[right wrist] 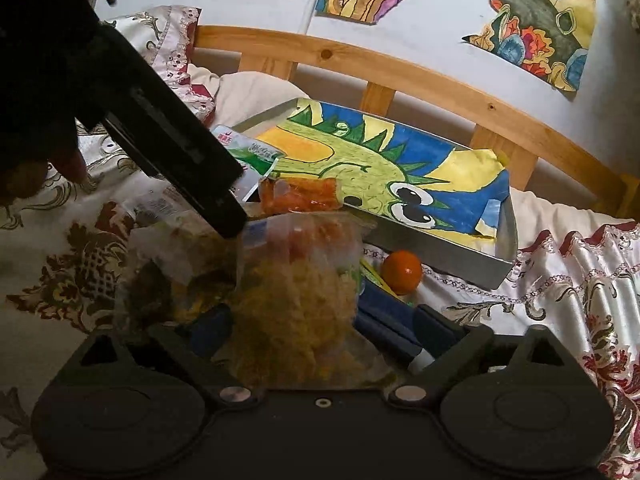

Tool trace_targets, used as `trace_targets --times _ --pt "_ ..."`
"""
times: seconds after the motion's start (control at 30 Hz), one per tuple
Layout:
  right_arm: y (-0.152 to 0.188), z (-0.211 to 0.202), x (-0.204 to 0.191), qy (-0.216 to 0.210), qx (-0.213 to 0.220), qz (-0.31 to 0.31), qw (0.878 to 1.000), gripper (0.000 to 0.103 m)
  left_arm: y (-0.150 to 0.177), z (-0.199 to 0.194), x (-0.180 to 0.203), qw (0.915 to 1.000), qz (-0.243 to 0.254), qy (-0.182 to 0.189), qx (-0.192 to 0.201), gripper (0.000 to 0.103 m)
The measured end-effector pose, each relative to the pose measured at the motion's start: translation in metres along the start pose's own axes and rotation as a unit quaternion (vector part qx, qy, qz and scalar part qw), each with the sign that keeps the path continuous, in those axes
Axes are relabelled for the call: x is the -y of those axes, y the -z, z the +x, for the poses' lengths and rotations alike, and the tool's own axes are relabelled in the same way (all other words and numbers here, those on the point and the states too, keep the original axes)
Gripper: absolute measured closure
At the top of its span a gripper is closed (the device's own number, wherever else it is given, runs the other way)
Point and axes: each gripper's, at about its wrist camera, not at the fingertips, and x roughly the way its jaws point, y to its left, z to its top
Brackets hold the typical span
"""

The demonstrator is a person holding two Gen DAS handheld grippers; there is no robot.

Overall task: Organize snacks
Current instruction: 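Reach right tool to clear shredded-snack bag while left tool reaches to clear nut-bar bag, then close right tool on shredded-snack bag while left tool closes on nut-bar bag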

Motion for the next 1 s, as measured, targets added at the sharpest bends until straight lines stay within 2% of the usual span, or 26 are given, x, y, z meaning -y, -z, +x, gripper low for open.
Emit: trace_targets --times 0.13,0.23,0.3,0.47,0.57,0.63,0.73,0.83,1.0 --pt "0.002 0.001 0.003 -0.012 -0.003 0.003 1.000 0.016 0.001 0.005 0.002 0.9998 0.012 0.015 -0.005 0.002" --pt "0.003 0.000 0.006 -0.021 -0.007 0.009 1.000 0.027 0.003 0.003 0.001 0.9995 0.021 0.024 -0.005 0.004" --pt "0.004 0.000 0.008 -0.023 -0.009 0.014 1.000 0.029 0.003 0.002 0.000 0.9994 0.021 0.026 -0.002 0.005" --pt "0.004 -0.002 0.011 -0.031 -0.009 0.025 0.999 0.036 0.000 0.004 0.001 0.9983 0.002 0.057 -0.006 0.014" --pt "0.003 -0.005 0.014 -0.027 -0.007 0.026 0.999 0.038 0.000 0.008 0.002 0.9970 -0.004 0.077 -0.014 0.018" --pt "0.001 -0.006 0.017 -0.024 -0.011 0.029 0.999 0.038 0.000 0.012 0.002 0.9963 -0.013 0.082 -0.023 0.026" --pt "0.001 -0.006 0.020 -0.015 -0.014 0.025 0.999 0.038 -0.002 0.018 0.000 0.9961 -0.035 0.075 -0.032 0.039" --pt "0.002 -0.005 0.021 -0.013 -0.016 0.026 0.999 0.038 -0.004 0.023 -0.004 0.9959 -0.052 0.064 -0.038 0.047" --pt "0.002 -0.005 0.019 -0.012 -0.013 0.023 1.000 0.038 -0.007 0.026 -0.003 0.9958 -0.049 0.055 -0.054 0.048"
